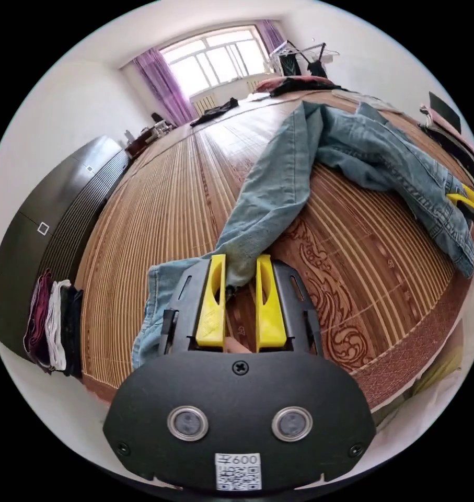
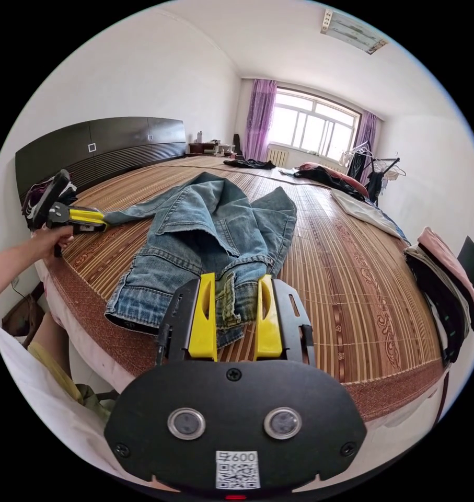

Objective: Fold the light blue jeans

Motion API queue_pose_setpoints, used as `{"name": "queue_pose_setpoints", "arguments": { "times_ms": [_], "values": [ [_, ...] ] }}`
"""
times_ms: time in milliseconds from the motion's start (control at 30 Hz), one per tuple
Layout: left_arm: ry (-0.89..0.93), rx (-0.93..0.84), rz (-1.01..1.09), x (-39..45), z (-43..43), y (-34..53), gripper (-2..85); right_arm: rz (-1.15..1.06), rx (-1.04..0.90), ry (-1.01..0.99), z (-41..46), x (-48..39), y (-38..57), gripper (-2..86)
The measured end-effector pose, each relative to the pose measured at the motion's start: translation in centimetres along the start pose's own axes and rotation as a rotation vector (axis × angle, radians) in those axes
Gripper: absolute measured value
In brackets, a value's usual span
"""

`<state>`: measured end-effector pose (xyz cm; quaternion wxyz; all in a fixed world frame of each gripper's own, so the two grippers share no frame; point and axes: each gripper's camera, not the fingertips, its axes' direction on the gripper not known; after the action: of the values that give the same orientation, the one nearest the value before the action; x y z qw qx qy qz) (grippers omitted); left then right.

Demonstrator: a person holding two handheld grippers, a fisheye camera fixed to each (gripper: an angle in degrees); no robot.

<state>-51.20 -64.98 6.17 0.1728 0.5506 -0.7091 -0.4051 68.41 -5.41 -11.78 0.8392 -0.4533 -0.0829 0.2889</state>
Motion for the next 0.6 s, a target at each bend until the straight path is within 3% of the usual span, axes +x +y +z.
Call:
{"name": "queue_pose_setpoints", "arguments": {
  "times_ms": [167, 267, 333, 367, 400, 433, 500, 600],
  "values": [
    [0.210, 0.143, -0.291, -12.6, -7.4, 1.1, 2.5, -0.007, 0.000, 0.010, 0.2, -0.1, 0.8, 9.9],
    [0.457, 0.445, -0.600, -23.0, -12.5, 7.9, 1.5, -0.005, -0.001, 0.000, 0.4, 0.0, 1.5, 9.9],
    [0.726, 0.698, -0.997, -30.6, -12.2, 17.6, 1.1, -0.001, -0.006, -0.024, 0.7, 0.1, 2.1, 9.9],
    [0.811, 0.761, -1.103, -31.8, -11.4, 20.1, 1.0, 0.000, -0.007, -0.031, 0.8, 0.1, 2.3, 9.9],
    [1.010, 0.950, -1.235, -33.8, -10.0, 23.9, 0.9, -0.001, -0.008, -0.047, 0.9, 0.1, 2.6, 9.9],
    [1.052, 1.067, -1.209, -35.1, -11.8, 24.5, 0.9, -0.007, -0.008, -0.062, 1.0, -0.1, 3.0, 9.9],
    [0.914, 1.084, -1.064, -35.8, -16.0, 23.3, 0.9, -0.010, -0.006, -0.068, 1.2, -0.4, 3.6, 10.0],
    [1.007, 0.877, -1.095, -38.6, -17.3, 20.5, 0.8, -0.018, -0.009, -0.051, 1.7, -1.4, 4.6, 10.0]
  ]
}}
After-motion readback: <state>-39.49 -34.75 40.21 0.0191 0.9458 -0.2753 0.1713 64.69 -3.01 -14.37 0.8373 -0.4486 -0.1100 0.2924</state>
